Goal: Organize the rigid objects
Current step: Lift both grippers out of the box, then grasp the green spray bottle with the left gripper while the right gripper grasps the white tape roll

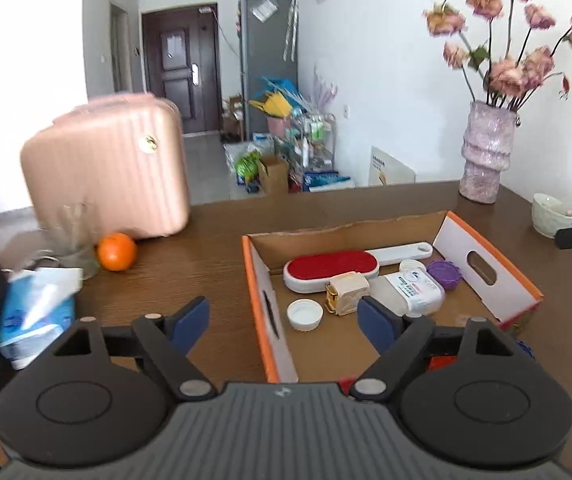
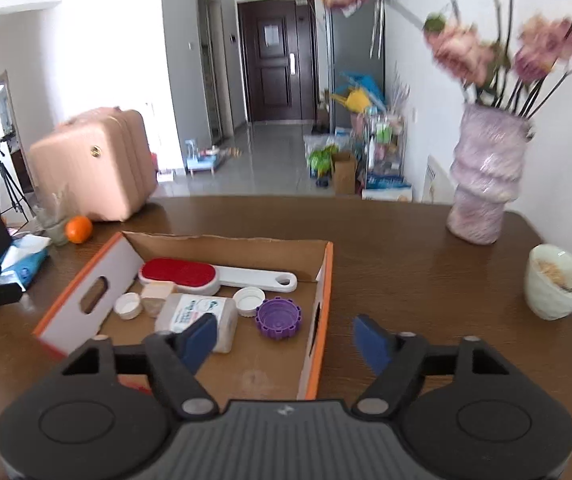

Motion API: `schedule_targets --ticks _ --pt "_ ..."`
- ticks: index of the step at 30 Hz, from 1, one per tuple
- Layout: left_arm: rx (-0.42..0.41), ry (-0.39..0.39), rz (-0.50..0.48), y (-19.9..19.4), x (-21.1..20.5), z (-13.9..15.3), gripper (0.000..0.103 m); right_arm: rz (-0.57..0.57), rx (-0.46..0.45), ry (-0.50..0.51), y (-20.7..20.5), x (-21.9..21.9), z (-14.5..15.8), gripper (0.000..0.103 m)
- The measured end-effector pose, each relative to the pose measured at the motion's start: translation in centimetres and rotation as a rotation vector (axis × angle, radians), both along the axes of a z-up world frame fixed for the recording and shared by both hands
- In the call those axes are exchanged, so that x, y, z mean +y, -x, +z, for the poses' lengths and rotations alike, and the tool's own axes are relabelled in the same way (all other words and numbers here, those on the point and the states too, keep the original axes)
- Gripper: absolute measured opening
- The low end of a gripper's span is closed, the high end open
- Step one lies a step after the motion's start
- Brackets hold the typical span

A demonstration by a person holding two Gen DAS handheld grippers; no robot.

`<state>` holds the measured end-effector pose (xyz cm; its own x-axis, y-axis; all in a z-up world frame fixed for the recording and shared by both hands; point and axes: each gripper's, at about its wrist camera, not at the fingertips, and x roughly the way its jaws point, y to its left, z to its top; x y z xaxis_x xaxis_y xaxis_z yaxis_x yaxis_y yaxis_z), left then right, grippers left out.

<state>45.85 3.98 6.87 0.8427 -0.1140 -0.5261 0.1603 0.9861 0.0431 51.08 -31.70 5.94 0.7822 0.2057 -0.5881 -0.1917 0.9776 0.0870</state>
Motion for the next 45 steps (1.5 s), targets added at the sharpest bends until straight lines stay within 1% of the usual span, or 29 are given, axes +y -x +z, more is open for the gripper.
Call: schedule_targets --ticks 3,7,9,13,16,19,21,24,25,27,30,33,35,37,39,41,45 --pt "-0.020 0.025 -0.002 3.1 0.5 1.7 0.085 -0.013 -0.036 -0.002 3.1 -0.2 1.4 0.081" --pt "-0.065 0.034 0.000 7.1 0.4 3.2 0.088 -0.003 -0.066 -0.031 7.0 -0.2 2.6 0.081" --pt "-0.084 0.039 0.006 8.9 0.4 3.6 0.089 0.004 -0.086 -0.041 8.8 -0.1 2.9 0.081" --pt "-0.115 0.034 0.032 12.8 0.3 3.3 0.090 0.002 -0.122 -0.049 12.9 0.1 3.0 0.082" --pt "-0.147 0.053 0.010 16.1 0.3 2.7 0.091 0.013 -0.166 -0.047 16.9 0.4 2.7 0.085" --pt "-0.149 0.033 0.013 19.0 -0.3 2.0 0.091 0.037 -0.215 -0.037 21.1 1.0 1.9 0.086" --pt "-0.187 0.014 0.005 21.7 -0.9 1.6 0.091 0.034 -0.240 -0.020 23.8 1.4 1.3 0.087" --pt "-0.247 0.029 -0.025 25.8 -1.1 0.4 0.099 0.045 -0.264 -0.017 27.7 1.9 0.2 0.088" --pt "-0.241 0.030 -0.033 26.7 -1.2 -0.3 0.099 0.051 -0.269 -0.019 28.9 2.1 -0.3 0.089" --pt "-0.197 0.030 -0.051 28.5 -1.6 -1.7 0.099 0.053 -0.282 -0.029 31.3 2.4 -1.2 0.092" --pt "-0.164 0.058 -0.039 31.4 -1.7 -3.6 0.099 0.053 -0.275 -0.031 34.3 3.1 -3.1 0.094" --pt "-0.156 0.079 -0.035 34.3 -1.5 -5.3 0.099 0.055 -0.257 0.001 37.3 4.0 -5.1 0.094" --pt "-0.137 0.087 -0.035 34.9 -1.2 -5.9 0.099 0.067 -0.248 -0.016 38.8 4.0 -6.3 0.096" --pt "-0.118 0.077 -0.022 34.5 -1.1 -6.2 0.099 0.097 -0.217 -0.024 39.2 4.0 -7.1 0.097" --pt "-0.119 0.058 -0.005 34.1 -1.3 -6.2 0.099 0.094 -0.207 0.019 39.1 4.3 -7.4 0.097" --pt "-0.130 0.053 -0.003 33.7 -1.7 -6.3 0.099 0.070 -0.227 0.043 38.9 4.6 -7.5 0.097" --pt "-0.107 0.046 -0.035 32.3 -2.5 -6.9 0.099 0.067 -0.206 0.022 37.8 4.7 -8.0 0.097"
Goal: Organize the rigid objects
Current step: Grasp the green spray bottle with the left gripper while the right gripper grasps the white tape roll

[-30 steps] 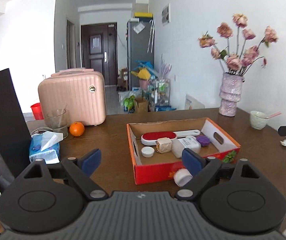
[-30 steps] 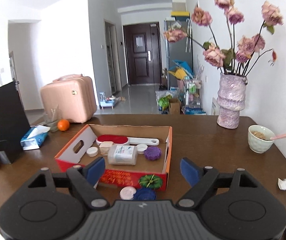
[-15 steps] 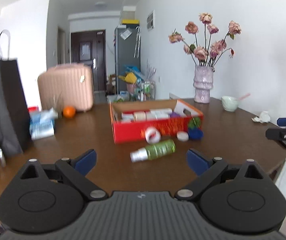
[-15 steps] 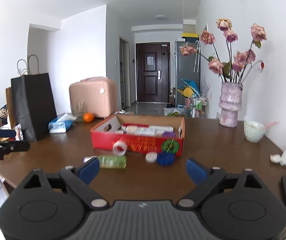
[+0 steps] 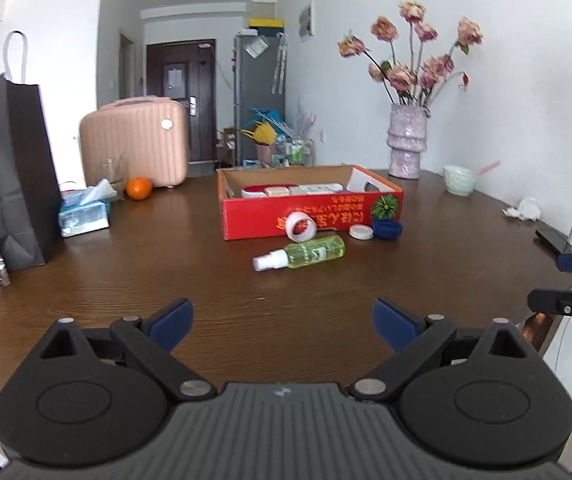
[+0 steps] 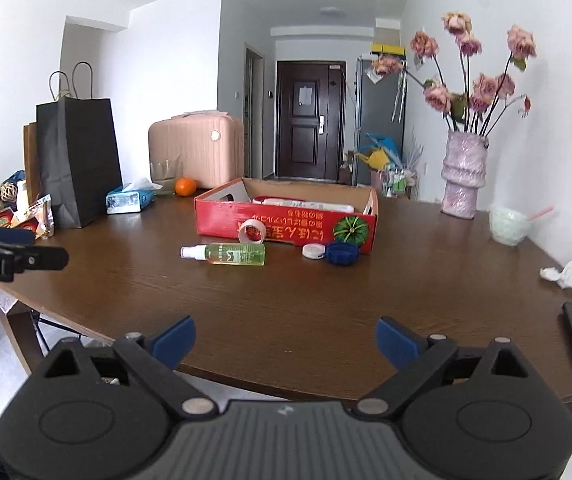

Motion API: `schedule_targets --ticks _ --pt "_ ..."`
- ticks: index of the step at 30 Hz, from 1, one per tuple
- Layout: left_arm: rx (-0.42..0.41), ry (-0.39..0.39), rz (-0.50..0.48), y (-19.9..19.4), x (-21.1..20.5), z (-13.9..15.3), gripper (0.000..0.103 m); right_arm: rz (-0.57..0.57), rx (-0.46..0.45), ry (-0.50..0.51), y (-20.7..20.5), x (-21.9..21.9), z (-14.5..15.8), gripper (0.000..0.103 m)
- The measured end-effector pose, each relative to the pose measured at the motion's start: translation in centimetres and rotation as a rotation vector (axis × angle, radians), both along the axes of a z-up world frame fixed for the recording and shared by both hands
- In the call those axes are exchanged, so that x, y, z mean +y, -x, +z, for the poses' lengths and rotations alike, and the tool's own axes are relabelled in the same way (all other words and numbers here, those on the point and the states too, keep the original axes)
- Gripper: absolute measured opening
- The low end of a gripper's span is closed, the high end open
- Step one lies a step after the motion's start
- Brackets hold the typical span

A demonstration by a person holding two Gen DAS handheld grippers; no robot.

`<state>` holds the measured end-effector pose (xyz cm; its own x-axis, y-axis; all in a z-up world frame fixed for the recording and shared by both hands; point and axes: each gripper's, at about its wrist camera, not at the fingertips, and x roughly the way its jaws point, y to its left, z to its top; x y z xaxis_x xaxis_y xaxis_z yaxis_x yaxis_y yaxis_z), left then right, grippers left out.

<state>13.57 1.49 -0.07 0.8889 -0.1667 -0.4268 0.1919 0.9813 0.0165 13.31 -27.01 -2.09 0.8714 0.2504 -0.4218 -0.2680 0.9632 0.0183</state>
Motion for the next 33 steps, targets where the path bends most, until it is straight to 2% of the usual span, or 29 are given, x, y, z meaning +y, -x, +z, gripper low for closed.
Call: schedule_targets --ticks 2,5,11,14,16,19,20,21,22,23,24,25,27,29,33 --pt "0.006 0.006 -0.030 -1.2 -0.4 -0.5 0.099 0.000 0.011 0.009 -0.8 -0.1 -0.3 0.097" --pt "0.024 0.023 -0.137 -4.3 -1.3 -1.3 0.101 -0.030 0.031 0.020 -2.6 -0.5 -1.0 0.097" --pt "0.047 -0.094 -0.247 -13.3 -4.5 -1.7 0.100 -0.090 0.080 -0.021 -6.5 -2.1 -1.5 0.097" --pt "0.094 -0.144 -0.292 -18.5 -5.3 -2.8 0.090 -0.113 0.100 -0.012 -8.6 -2.5 -1.9 0.097" --pt "0.140 -0.152 -0.301 -21.8 -5.6 -3.8 0.077 -0.126 0.118 -0.011 -9.9 -2.8 -2.3 0.097" --pt "0.148 -0.148 -0.343 -24.8 -6.1 -4.9 0.073 -0.135 0.140 -0.008 -11.7 -2.8 -2.8 0.097" --pt "0.165 -0.132 -0.375 -25.6 -6.1 -5.3 0.073 -0.136 0.146 -0.005 -12.2 -2.7 -3.0 0.097" --pt "0.189 -0.114 -0.394 -26.3 -6.1 -5.7 0.067 -0.137 0.152 -0.002 -12.9 -2.6 -3.1 0.097" --pt "0.205 -0.107 -0.385 -26.8 -6.2 -6.1 0.058 -0.137 0.156 0.000 -13.5 -2.4 -3.2 0.097" --pt "0.217 -0.116 -0.373 -26.8 -6.3 -6.3 0.053 -0.139 0.159 0.004 -14.0 -2.2 -3.4 0.097" --pt "0.224 -0.122 -0.360 -26.8 -6.2 -6.4 0.040 -0.142 0.159 0.007 -14.6 -2.0 -3.4 0.097" --pt "0.226 -0.110 -0.348 -26.5 -5.8 -6.5 0.032 -0.141 0.158 0.007 -15.1 -1.8 -3.5 0.097" --pt "0.229 -0.041 -0.342 -26.3 -4.8 -6.7 0.033 -0.121 0.159 -0.004 -16.4 -1.2 -3.6 0.097" --pt "0.244 0.022 -0.297 -26.8 -4.8 -7.3 0.034 -0.094 0.158 -0.014 -18.1 -0.3 -3.7 0.095" --pt "0.224 0.023 -0.252 -25.9 -4.7 -7.2 0.032 -0.070 0.113 -0.004 -21.7 2.2 -2.8 0.091"
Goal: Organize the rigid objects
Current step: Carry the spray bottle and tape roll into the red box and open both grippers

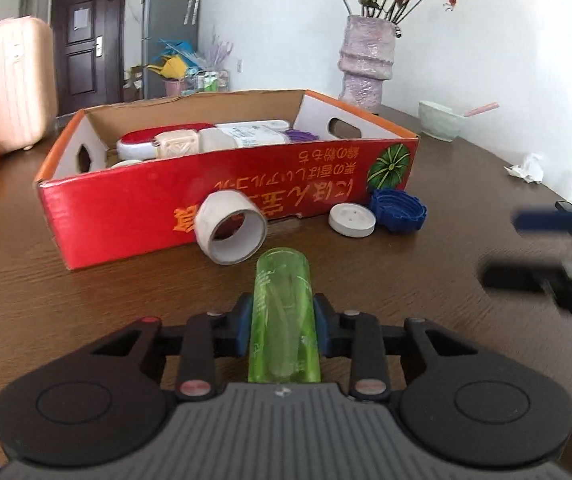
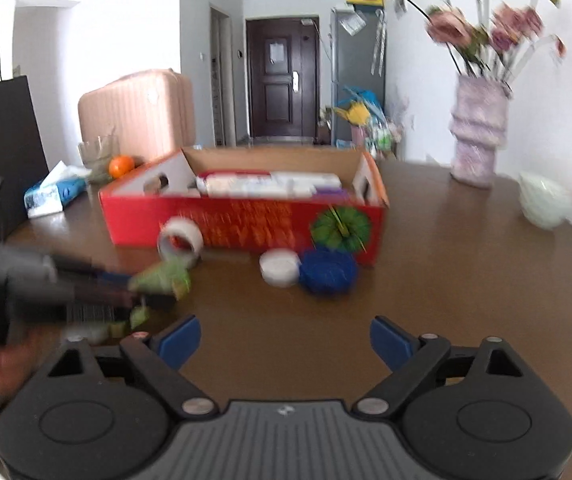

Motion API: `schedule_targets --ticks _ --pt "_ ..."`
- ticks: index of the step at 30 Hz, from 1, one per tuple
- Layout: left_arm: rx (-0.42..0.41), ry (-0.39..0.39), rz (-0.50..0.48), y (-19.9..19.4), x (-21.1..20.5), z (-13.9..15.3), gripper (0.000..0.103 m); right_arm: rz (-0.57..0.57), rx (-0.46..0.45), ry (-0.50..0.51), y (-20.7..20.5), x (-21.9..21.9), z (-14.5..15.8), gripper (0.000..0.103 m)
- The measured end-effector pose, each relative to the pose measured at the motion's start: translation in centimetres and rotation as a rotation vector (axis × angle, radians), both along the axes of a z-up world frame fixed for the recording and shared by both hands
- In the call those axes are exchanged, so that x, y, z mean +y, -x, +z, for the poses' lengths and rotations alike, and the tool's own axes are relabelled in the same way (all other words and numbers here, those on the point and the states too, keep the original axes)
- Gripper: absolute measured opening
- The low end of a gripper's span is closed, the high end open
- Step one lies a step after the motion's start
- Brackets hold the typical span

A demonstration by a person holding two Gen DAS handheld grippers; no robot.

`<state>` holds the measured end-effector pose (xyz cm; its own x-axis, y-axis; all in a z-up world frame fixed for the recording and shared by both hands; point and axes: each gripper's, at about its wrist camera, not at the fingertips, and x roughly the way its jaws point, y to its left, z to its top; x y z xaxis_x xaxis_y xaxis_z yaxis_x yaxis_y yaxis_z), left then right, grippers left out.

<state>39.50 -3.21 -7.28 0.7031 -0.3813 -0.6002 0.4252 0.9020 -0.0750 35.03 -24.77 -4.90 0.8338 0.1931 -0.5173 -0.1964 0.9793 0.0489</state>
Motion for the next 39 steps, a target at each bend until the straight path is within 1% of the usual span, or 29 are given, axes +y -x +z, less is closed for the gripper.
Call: schedule_targets --ticks 2,3,6,7,9,10,12,13,15,16,18,20,23,25,28,31,35,37,39 --pt "-0.016 0.033 0.017 1.2 1.6 0.4 0.031 0.020 -0.031 -0.019 -1.1 0.8 0.7 0.091" --pt "-0.021 0.048 0.037 1.8 2.8 0.6 0.031 0.036 -0.027 -0.038 -1.8 1.3 0.8 0.091" --pt "-0.014 0.099 0.157 2.4 6.1 1.2 0.031 0.109 0.020 -0.087 -5.0 3.3 0.3 0.090" --pt "-0.019 0.114 0.201 2.5 7.1 1.6 0.031 0.129 0.028 -0.095 -6.1 4.2 0.1 0.089" --pt "-0.044 0.128 0.259 3.0 8.7 2.3 0.031 0.170 0.034 -0.094 -8.5 6.2 -0.3 0.084" --pt "-0.052 0.130 0.283 3.2 9.3 2.6 0.031 0.173 0.044 -0.098 -9.6 7.0 -0.4 0.080" --pt "-0.065 0.132 0.315 3.9 10.4 3.3 0.031 0.177 0.091 -0.132 -11.7 8.5 -0.8 0.075" --pt "-0.071 0.131 0.325 4.3 10.7 3.6 0.031 0.178 0.105 -0.147 -12.5 8.9 -1.0 0.068" --pt "-0.083 0.123 0.337 5.2 11.2 4.1 0.031 0.141 0.126 -0.110 -13.4 10.2 -1.6 0.056" --pt "-0.084 0.120 0.343 5.6 11.1 4.3 0.031 0.129 0.124 -0.112 -13.4 10.5 -1.8 0.042" --pt "-0.087 0.114 0.345 6.3 10.8 4.6 0.031 0.122 0.119 -0.136 -13.0 10.5 -2.2 0.042" --pt "-0.103 0.106 0.344 7.1 10.4 5.1 0.031 0.094 0.105 -0.140 -11.7 9.8 -2.1 0.042" --pt "-0.129 0.113 0.324 8.7 9.6 5.6 0.031 0.091 0.035 -0.122 -7.9 7.8 -1.2 0.042" --pt "-0.138 0.123 0.306 9.7 8.9 6.0 0.031 0.078 0.014 -0.109 -5.3 6.0 -0.8 0.042" --pt "-0.149 0.120 0.285 10.6 7.6 6.4 0.031 0.043 0.032 -0.141 -1.2 2.9 -0.6 0.042" --pt "-0.176 0.088 0.265 10.7 6.2 7.2 0.031 -0.006 0.041 -0.156 1.7 0.2 -0.7 0.042" --pt "-0.267 0.007 0.235 9.9 4.2 9.4 0.031 -0.050 0.029 -0.167 3.1 -2.6 -0.5 0.042" --pt "-0.300 -0.011 0.220 8.6 3.8 10.7 0.031 -0.056 0.013 -0.190 3.1 -3.6 0.0 0.042" --pt "-0.323 -0.047 0.220 6.8 3.3 11.9 0.031 -0.034 -0.004 -0.206 2.6 -4.1 0.6 0.042"
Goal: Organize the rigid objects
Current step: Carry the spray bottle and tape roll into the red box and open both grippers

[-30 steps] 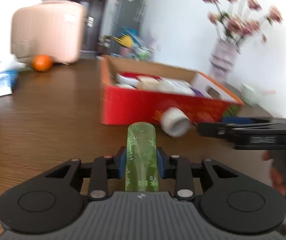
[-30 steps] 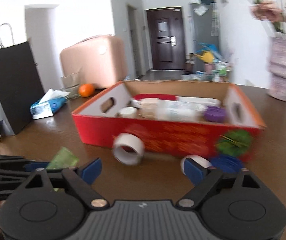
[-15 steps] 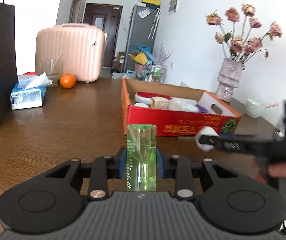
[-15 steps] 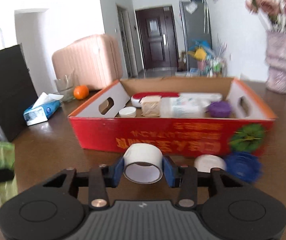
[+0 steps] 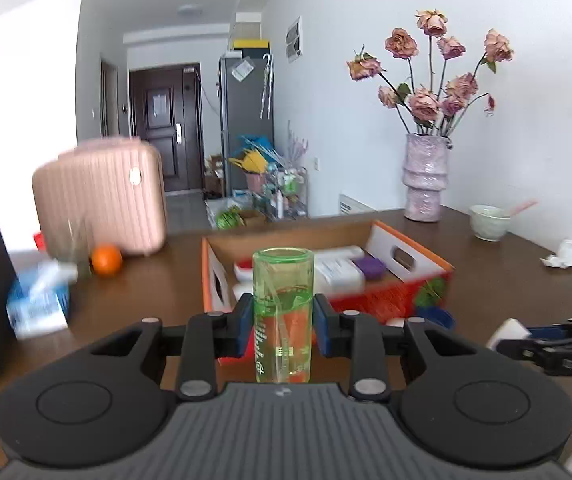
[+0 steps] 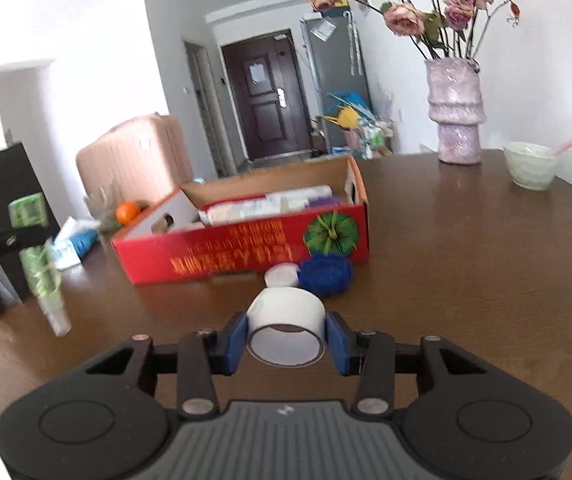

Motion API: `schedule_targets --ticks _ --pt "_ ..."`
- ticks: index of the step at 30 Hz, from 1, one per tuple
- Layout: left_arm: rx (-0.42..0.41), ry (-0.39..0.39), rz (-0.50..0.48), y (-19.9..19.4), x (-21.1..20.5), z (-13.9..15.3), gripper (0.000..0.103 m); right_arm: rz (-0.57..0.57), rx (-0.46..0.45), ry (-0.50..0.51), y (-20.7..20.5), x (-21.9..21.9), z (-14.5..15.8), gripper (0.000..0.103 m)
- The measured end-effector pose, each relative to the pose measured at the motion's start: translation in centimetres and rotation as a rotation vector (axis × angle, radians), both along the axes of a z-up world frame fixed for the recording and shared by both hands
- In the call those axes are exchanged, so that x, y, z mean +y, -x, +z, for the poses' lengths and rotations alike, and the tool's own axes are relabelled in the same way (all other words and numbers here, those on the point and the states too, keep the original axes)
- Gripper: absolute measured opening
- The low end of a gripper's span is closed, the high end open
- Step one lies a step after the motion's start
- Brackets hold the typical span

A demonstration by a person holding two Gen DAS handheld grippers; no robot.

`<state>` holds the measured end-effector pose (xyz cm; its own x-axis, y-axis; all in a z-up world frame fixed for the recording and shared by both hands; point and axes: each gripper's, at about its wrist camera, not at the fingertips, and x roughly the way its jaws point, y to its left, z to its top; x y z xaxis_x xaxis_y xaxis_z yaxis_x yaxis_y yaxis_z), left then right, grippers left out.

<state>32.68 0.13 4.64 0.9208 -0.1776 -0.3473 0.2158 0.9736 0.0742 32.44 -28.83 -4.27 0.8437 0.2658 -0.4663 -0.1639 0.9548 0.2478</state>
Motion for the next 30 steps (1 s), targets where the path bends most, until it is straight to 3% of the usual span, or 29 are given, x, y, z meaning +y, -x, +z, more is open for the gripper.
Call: schedule_targets --ticks 6,9,12,16,20,22,24,28,30 --pt "-0.037 -0.188 -0.040 -7.8 -1.8 2.2 0.031 0.082 -0.131 0.095 -4.3 0.3 4.2 0.042" --pt "0.014 -0.247 -0.053 -12.7 -2.5 1.2 0.031 0.105 -0.140 0.149 -8.1 0.4 6.0 0.042" --pt "0.103 -0.227 -0.043 -17.3 -2.8 -1.1 0.031 0.137 -0.099 0.191 -12.5 0.8 6.5 0.042" --pt "0.170 -0.197 -0.057 -20.6 -3.1 -4.5 0.032 0.121 -0.034 0.177 -17.2 0.7 5.6 0.042" --pt "0.093 -0.193 -0.096 -21.1 -3.7 -6.6 0.034 0.119 0.008 0.240 -19.7 0.8 4.3 0.042" --pt "0.135 -0.160 -0.156 -21.9 -4.0 -7.3 0.042 0.121 0.036 0.273 -20.9 1.0 3.6 0.042" --pt "0.168 -0.158 -0.159 -22.7 -4.2 -8.1 0.045 0.136 0.061 0.319 -21.8 1.5 2.8 0.042" --pt "0.226 -0.118 -0.150 -23.3 -3.1 -9.6 0.035 0.166 0.103 0.400 -23.4 2.4 1.7 0.042" --pt "0.229 -0.099 -0.140 -23.2 -2.5 -9.8 0.035 0.183 0.118 0.426 -24.0 2.9 1.2 0.042"
